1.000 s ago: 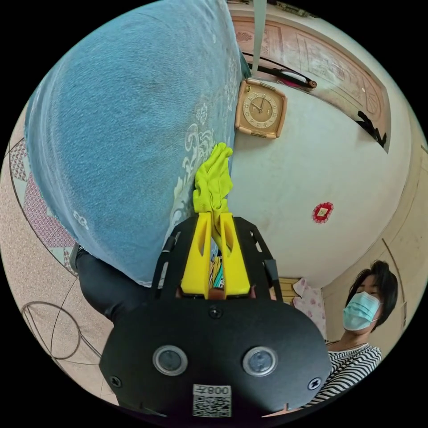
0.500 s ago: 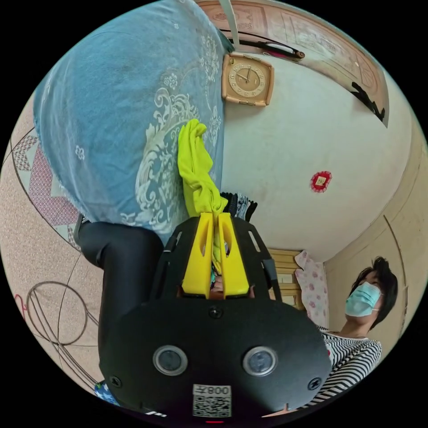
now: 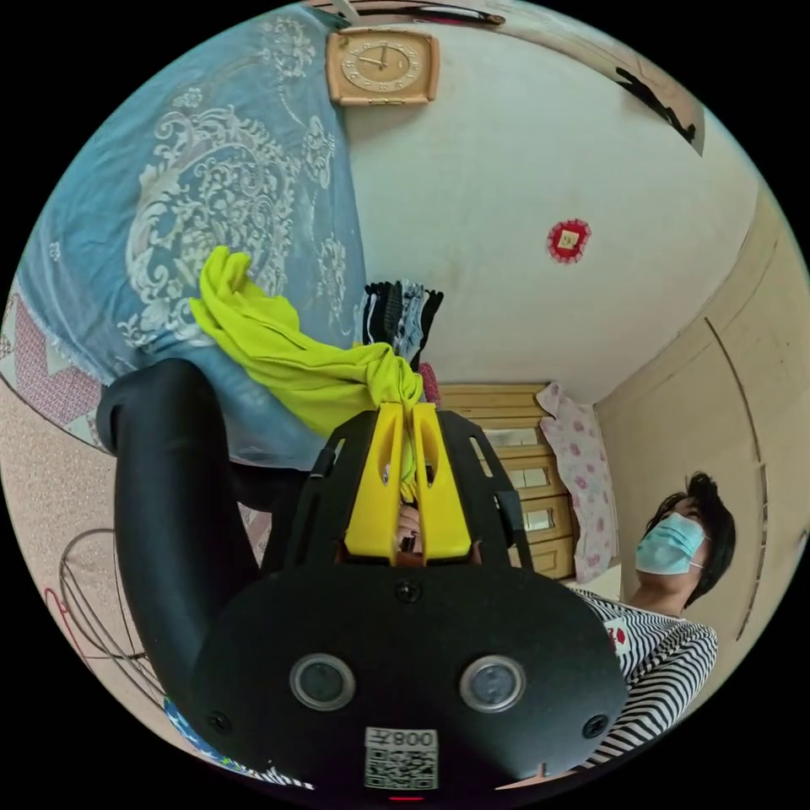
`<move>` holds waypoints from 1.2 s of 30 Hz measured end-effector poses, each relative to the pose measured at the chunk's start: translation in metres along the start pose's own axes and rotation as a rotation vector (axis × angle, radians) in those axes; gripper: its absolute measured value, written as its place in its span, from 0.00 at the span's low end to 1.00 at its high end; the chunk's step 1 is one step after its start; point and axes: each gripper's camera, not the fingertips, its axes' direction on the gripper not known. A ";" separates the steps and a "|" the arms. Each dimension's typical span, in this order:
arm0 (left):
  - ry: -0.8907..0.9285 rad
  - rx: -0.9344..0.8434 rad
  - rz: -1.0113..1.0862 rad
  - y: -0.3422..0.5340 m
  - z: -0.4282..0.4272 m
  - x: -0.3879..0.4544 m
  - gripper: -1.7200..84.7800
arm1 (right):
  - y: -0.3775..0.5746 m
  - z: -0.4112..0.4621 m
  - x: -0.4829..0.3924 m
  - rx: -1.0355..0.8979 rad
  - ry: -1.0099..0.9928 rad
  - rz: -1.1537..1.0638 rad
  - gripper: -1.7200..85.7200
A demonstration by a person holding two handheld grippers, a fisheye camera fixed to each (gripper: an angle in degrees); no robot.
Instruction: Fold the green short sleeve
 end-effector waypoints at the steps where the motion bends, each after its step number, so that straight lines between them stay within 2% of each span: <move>1: 0.017 -0.019 0.012 0.004 0.014 0.003 0.04 | 0.012 -0.017 0.003 0.028 -0.007 -0.017 0.04; 8: 0.105 -0.129 0.079 0.023 0.107 0.014 0.04 | 0.078 -0.112 0.027 0.158 -0.040 -0.093 0.04; 13: 0.104 -0.195 0.087 0.019 0.184 0.007 0.04 | 0.089 -0.173 0.062 0.205 -0.005 -0.098 0.04; 19: 0.075 -0.235 0.169 -0.020 0.301 0.017 0.04 | 0.040 -0.258 0.098 0.259 0.013 -0.140 0.04; 26: 0.127 -0.234 0.419 -0.084 0.470 0.083 0.04 | -0.064 -0.403 0.083 0.374 0.064 -0.308 0.04; 30: 0.171 -0.257 0.542 -0.094 0.560 0.109 0.04 | -0.085 -0.482 0.069 0.446 0.141 -0.396 0.04; 33: 0.166 -0.311 0.582 -0.088 0.631 0.100 0.04 | -0.078 -0.539 0.085 0.485 0.214 -0.414 0.05; 36: 0.115 -0.409 0.553 -0.071 0.701 0.054 0.04 | -0.056 -0.585 0.145 0.516 0.258 -0.333 0.05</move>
